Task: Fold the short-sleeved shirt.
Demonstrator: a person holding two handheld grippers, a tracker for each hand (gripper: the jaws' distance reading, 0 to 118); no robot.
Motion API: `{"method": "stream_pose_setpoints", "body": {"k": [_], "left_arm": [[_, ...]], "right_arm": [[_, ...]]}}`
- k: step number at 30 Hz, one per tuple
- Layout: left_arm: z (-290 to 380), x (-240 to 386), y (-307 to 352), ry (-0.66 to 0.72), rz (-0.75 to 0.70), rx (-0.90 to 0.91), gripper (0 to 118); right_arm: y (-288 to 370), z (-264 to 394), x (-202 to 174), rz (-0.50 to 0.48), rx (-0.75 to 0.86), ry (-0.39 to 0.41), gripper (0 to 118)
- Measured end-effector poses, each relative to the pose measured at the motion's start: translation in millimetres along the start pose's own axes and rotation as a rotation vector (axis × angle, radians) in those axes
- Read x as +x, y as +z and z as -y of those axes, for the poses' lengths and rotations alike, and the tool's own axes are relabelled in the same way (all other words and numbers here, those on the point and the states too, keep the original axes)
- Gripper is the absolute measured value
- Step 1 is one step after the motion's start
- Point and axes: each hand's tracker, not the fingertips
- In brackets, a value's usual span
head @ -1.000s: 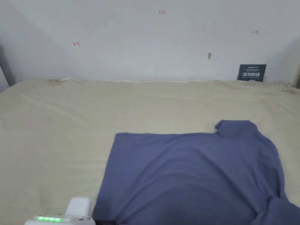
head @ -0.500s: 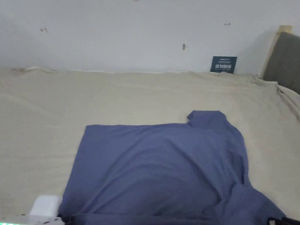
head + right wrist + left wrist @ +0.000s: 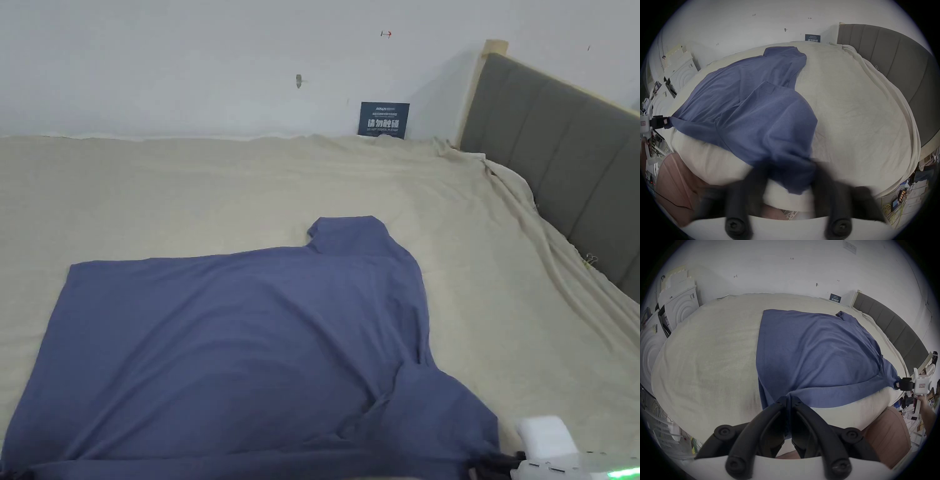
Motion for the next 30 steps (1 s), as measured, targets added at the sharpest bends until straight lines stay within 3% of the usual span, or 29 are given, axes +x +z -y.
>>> {"method": "stream_pose_setpoints", "body": {"k": [1, 4, 7, 12, 19, 24, 27, 30], "left_arm": [[-1, -1, -2, 0.001, 0.000, -0.004, 6], [-1, 0, 2, 0.014, 0.002, -0.004, 6], [-1, 0, 9, 0.027, 0.019, 0.021, 6], [0, -4, 20, 0.055, 0.046, 0.050, 6], [-10, 5, 57, 0.085, 0.094, 0.061, 6], [-48, -9, 31, 0.103, 0.125, -0.028, 6], [-82, -8, 14, 0.084, 0.125, -0.040, 6], [-115, -9, -18, 0.104, 0.124, -0.076, 6]], "right_arm": [[2, -2, -1, -0.033, -0.015, -0.020, 4], [16, -8, -8, -0.071, 0.023, -0.023, 4], [36, -2, -7, -0.058, 0.069, 0.029, 4], [73, -8, -3, -0.107, 0.105, -0.037, 4], [98, -13, 10, -0.104, 0.120, -0.030, 4], [102, -66, 14, -0.104, 0.081, -0.068, 4], [89, -114, 9, -0.079, 0.084, 0.029, 4], [56, -166, 5, -0.056, 0.053, 0.020, 4]]}}
